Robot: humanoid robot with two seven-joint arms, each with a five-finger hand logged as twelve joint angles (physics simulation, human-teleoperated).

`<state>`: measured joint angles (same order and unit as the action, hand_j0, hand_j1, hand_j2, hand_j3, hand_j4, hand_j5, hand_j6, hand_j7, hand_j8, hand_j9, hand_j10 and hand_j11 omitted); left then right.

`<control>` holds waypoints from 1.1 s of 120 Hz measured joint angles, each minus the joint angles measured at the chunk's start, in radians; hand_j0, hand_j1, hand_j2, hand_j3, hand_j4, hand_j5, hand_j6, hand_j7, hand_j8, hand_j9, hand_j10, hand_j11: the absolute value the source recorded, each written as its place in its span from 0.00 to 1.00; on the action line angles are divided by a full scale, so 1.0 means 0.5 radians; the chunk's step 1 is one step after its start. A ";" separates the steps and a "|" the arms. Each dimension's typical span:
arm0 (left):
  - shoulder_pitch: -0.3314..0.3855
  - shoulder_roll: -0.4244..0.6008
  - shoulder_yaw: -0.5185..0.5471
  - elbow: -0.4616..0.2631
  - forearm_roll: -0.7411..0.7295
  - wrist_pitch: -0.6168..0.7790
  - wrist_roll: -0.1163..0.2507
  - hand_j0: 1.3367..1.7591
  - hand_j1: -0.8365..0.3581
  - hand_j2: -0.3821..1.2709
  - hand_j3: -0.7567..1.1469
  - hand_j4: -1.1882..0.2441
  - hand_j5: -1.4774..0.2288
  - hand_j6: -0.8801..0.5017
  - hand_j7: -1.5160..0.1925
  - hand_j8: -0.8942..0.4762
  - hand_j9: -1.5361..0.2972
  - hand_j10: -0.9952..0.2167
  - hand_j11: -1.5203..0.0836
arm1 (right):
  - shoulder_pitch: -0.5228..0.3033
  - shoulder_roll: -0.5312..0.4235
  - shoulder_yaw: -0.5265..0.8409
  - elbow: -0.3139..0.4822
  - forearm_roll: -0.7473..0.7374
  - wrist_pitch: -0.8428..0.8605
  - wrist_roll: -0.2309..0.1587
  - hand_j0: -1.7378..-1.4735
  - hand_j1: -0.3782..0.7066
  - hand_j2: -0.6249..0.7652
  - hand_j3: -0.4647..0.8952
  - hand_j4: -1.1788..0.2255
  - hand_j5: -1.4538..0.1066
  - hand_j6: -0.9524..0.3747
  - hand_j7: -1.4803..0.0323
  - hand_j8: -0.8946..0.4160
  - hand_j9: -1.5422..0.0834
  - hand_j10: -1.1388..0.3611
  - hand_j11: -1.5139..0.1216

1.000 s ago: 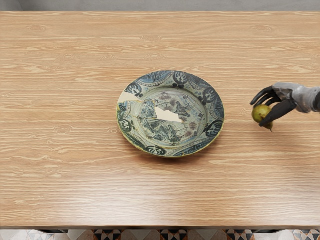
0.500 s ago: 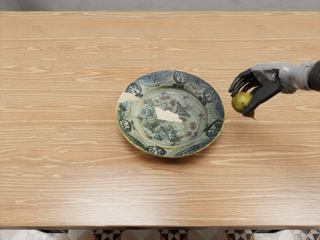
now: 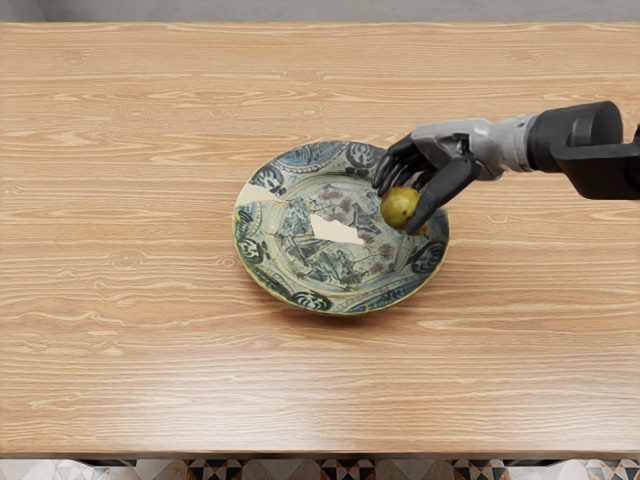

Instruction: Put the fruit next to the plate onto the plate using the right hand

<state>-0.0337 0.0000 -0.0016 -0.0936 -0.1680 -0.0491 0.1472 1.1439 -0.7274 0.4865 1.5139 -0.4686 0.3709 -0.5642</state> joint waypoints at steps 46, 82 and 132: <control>0.000 0.000 0.000 0.000 0.000 0.000 0.000 0.76 0.97 0.23 0.40 0.81 0.85 0.62 0.87 0.64 0.82 0.80 0.93 | 0.001 0.353 -0.004 -0.238 -0.197 -0.021 0.011 0.31 0.63 0.65 0.34 0.39 0.38 0.36 0.43 0.40 0.43 0.43 0.41; 0.000 0.000 0.000 0.000 0.000 0.000 0.000 0.76 0.97 0.23 0.40 0.81 0.85 0.62 0.87 0.64 0.82 0.80 0.93 | -0.006 0.560 -0.029 -0.408 -0.362 -0.030 0.017 0.31 0.58 0.58 0.34 0.39 0.39 0.35 0.43 0.39 0.43 0.42 0.41; 0.000 0.000 0.000 0.000 0.000 0.000 0.000 0.76 0.97 0.23 0.40 0.81 0.85 0.62 0.87 0.64 0.82 0.80 0.93 | -0.017 0.592 -0.034 -0.442 -0.377 -0.029 0.016 0.31 0.49 0.46 0.34 0.51 0.54 0.40 0.58 0.40 0.57 0.47 0.55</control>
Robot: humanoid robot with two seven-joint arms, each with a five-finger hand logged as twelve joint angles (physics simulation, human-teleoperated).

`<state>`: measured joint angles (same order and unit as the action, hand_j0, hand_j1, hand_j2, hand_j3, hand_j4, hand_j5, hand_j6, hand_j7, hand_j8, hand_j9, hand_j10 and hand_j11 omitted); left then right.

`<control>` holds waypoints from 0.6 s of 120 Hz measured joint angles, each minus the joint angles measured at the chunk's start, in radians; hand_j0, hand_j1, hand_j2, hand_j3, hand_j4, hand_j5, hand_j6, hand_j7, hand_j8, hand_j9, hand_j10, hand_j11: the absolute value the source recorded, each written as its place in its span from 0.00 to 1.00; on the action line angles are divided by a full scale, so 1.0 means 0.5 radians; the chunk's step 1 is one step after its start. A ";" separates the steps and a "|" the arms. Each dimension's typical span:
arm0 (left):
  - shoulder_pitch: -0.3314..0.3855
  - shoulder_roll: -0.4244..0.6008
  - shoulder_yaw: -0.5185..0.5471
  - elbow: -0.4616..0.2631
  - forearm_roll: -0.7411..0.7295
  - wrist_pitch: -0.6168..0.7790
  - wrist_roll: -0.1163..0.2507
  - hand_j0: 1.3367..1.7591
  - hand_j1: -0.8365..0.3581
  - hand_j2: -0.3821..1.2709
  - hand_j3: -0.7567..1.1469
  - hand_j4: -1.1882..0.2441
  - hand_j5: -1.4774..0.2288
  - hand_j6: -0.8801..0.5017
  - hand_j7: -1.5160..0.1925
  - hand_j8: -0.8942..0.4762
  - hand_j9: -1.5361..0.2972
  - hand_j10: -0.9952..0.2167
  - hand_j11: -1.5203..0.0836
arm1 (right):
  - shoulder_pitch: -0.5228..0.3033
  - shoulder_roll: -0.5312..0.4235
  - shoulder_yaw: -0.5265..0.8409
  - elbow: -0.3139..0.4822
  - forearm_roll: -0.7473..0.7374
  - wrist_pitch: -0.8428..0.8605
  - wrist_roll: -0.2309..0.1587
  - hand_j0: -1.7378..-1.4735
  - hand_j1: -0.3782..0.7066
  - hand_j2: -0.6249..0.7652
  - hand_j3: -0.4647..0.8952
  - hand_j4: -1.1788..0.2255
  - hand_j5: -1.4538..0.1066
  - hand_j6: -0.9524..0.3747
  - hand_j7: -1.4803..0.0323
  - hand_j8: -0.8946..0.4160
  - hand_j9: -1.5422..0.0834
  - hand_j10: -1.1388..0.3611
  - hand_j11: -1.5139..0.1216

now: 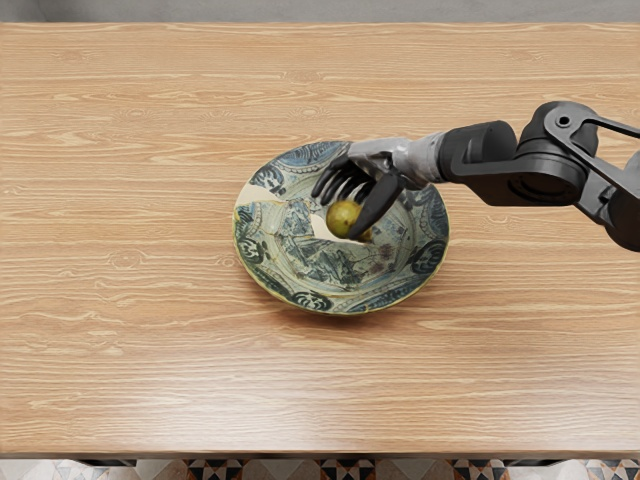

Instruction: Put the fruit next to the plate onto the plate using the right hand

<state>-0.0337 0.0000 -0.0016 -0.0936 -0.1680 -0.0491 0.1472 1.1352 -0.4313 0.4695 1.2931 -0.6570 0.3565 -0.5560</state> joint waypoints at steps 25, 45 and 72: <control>0.000 0.000 0.000 0.000 0.000 0.000 0.000 0.76 0.97 0.23 0.40 0.81 0.85 0.62 0.87 0.64 0.82 0.80 0.93 | 0.001 -0.005 0.002 -0.001 0.021 0.010 -0.008 0.30 0.33 0.44 0.34 0.63 0.69 0.51 0.73 0.49 0.72 0.57 0.70; 0.000 0.000 0.000 0.000 0.000 0.000 0.000 0.76 0.97 0.23 0.40 0.81 0.85 0.62 0.87 0.64 0.82 0.80 0.93 | -0.003 -0.034 0.015 -0.001 0.073 0.055 -0.009 0.30 0.17 0.44 0.34 0.74 0.82 0.62 0.86 0.59 0.84 0.67 0.82; 0.000 0.000 0.000 0.000 0.000 0.000 0.000 0.76 0.97 0.23 0.40 0.81 0.85 0.62 0.87 0.64 0.82 0.80 0.93 | -0.034 -0.229 0.028 0.007 0.470 0.341 0.006 0.30 0.07 0.45 0.34 0.81 0.89 0.68 0.94 0.65 0.91 0.73 0.89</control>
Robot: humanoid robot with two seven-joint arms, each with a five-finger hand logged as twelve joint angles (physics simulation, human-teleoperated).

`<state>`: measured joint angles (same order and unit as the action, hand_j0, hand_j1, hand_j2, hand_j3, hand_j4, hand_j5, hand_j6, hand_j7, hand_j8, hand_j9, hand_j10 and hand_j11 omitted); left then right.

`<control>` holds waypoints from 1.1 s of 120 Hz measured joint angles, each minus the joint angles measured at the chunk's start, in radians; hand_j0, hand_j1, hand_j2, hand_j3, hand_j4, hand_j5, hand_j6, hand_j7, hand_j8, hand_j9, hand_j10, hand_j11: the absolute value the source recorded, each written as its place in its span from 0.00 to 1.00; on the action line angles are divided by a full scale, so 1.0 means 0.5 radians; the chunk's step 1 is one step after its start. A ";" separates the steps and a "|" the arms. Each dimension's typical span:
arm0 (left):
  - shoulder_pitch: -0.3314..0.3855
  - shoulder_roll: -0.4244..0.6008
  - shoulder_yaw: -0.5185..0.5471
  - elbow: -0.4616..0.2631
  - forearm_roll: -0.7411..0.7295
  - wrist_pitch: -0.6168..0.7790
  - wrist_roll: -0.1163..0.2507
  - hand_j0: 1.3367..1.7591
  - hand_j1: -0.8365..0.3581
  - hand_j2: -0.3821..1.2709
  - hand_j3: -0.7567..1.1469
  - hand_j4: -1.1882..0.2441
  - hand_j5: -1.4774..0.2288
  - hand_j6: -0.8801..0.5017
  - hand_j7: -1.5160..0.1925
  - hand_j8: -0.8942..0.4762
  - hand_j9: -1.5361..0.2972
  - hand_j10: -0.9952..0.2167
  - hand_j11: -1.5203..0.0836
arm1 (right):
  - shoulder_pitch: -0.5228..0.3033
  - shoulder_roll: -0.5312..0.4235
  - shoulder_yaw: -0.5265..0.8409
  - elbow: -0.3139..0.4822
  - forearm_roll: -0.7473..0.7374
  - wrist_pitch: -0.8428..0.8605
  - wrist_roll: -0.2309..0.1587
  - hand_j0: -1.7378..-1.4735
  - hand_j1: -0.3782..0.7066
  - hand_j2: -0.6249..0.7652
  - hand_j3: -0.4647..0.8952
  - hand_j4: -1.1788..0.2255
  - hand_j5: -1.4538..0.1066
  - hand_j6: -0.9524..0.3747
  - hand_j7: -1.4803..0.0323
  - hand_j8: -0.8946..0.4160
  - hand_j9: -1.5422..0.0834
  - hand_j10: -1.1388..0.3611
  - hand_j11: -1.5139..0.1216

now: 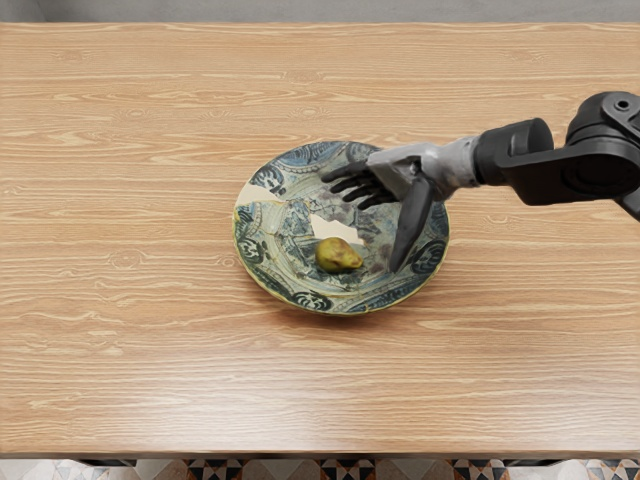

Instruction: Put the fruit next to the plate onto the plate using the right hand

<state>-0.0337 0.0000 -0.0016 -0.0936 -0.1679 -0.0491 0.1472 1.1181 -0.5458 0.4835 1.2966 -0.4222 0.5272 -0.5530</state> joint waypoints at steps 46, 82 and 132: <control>0.000 0.000 0.000 0.000 0.000 0.000 0.000 0.76 0.97 0.23 0.40 0.81 0.85 0.62 0.87 0.64 0.82 0.80 0.93 | -0.357 -0.175 0.309 -0.003 0.437 0.163 0.104 0.30 0.03 0.45 0.34 0.83 0.93 0.71 0.97 0.68 0.94 0.75 0.92; 0.000 0.000 0.000 0.000 0.000 0.000 0.000 0.76 0.97 0.23 0.40 0.81 0.85 0.62 0.87 0.64 0.82 0.80 0.93 | -0.551 -0.499 0.351 -0.008 0.807 0.168 0.133 0.30 0.03 0.45 0.34 0.84 0.93 0.72 0.98 0.68 0.95 0.76 0.92; 0.000 0.000 0.000 0.000 0.000 0.000 0.000 0.76 0.97 0.23 0.40 0.81 0.85 0.62 0.87 0.64 0.82 0.80 0.93 | -0.696 -0.724 0.352 -0.010 0.999 0.168 0.135 0.30 0.03 0.45 0.34 0.84 0.93 0.72 0.98 0.68 0.95 0.76 0.93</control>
<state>-0.0337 0.0000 -0.0018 -0.0936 -0.1680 -0.0491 0.1472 0.7704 -0.9079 0.6593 1.2917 0.0775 0.6114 -0.4857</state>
